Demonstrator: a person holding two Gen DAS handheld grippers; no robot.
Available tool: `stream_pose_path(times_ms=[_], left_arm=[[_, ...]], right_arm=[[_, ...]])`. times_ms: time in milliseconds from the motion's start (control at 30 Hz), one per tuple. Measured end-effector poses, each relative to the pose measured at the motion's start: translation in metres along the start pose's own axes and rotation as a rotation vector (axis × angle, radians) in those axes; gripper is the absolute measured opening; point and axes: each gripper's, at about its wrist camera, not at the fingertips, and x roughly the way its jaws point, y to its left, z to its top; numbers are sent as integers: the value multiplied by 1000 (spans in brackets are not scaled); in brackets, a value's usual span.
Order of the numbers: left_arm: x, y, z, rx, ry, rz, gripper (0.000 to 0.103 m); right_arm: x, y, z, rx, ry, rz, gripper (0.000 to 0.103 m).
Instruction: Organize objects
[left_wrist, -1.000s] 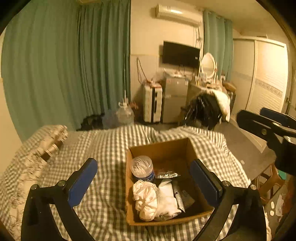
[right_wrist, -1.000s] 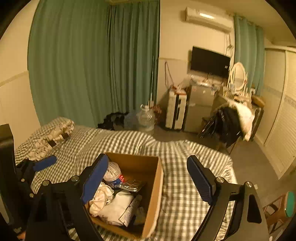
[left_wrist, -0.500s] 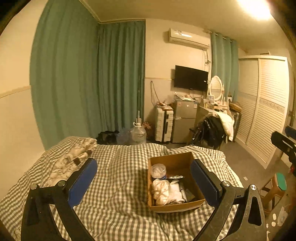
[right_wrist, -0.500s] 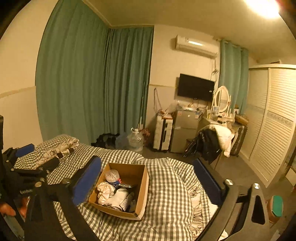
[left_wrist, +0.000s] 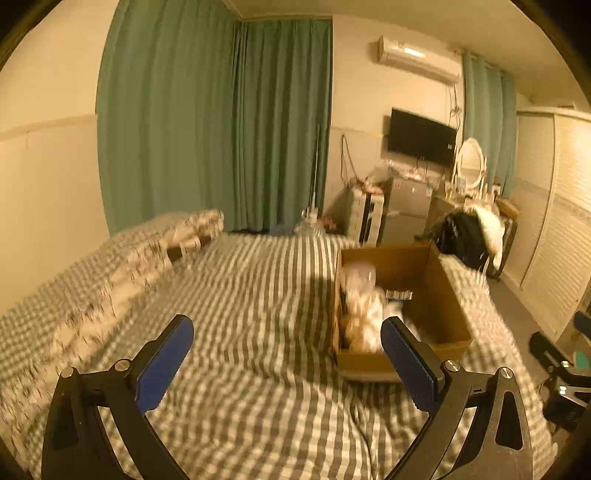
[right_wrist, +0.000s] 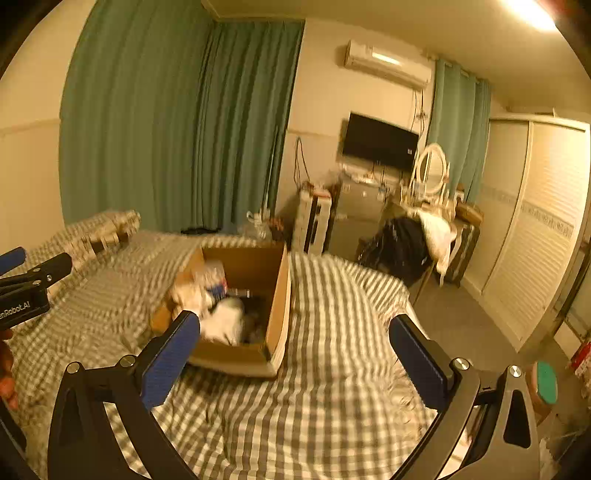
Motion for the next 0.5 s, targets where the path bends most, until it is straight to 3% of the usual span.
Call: stream_pose_path(times_ms=[200,333,500], left_arm=[[19,-30,-32,93,68,-54,103],[15,-44,-37,119,67,-94,103],[18,-46,-38,109,97,-88,103]], right_arm=[[55,-1,-40,47,143,27,103],[64,0,-45,58,156,26,103],[63,1,-47,51,160,18,103]])
